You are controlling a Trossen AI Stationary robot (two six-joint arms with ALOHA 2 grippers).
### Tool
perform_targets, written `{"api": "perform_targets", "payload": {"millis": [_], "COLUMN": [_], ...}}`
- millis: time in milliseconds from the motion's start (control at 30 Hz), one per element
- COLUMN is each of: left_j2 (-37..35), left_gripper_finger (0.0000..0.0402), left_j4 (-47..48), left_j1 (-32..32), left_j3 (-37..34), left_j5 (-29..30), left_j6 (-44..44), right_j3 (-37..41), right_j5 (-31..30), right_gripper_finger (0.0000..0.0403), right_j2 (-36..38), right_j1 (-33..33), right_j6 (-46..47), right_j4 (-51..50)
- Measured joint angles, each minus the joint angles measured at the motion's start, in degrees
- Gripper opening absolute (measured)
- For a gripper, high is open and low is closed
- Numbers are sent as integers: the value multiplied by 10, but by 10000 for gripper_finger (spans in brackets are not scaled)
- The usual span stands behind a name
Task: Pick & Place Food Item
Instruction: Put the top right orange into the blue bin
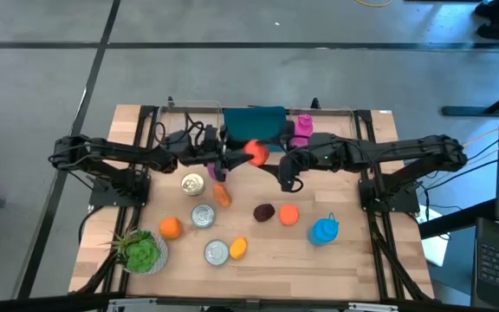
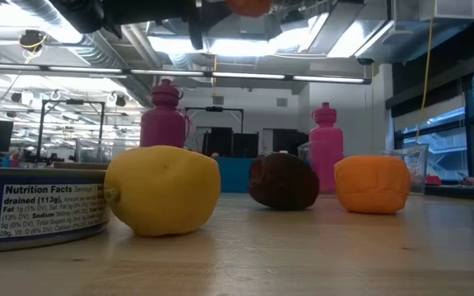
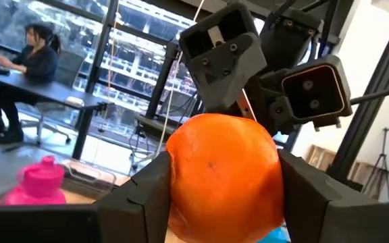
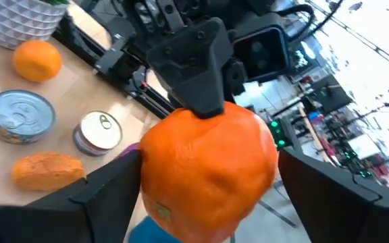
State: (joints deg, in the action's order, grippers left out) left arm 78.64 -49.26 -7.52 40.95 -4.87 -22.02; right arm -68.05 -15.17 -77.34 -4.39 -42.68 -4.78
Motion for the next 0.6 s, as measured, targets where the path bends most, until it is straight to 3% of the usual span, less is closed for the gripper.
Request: {"api": "perform_targets", "payload": {"millis": [267, 600], "left_j2": [-30, -74], "left_gripper_finger": [191, 189], "left_j4": [110, 84], "left_j1": [-16, -23], "left_j3": [-8, -1], "left_j5": [-12, 9], "left_j6": [45, 98], "right_j3": [-6, -2], "right_j5": [-22, -43], "right_gripper_finger": [341, 341], "right_j2": [40, 90], "right_j1": [-16, -20], "right_j6": [29, 72], "right_j4": [-15, -88]}}
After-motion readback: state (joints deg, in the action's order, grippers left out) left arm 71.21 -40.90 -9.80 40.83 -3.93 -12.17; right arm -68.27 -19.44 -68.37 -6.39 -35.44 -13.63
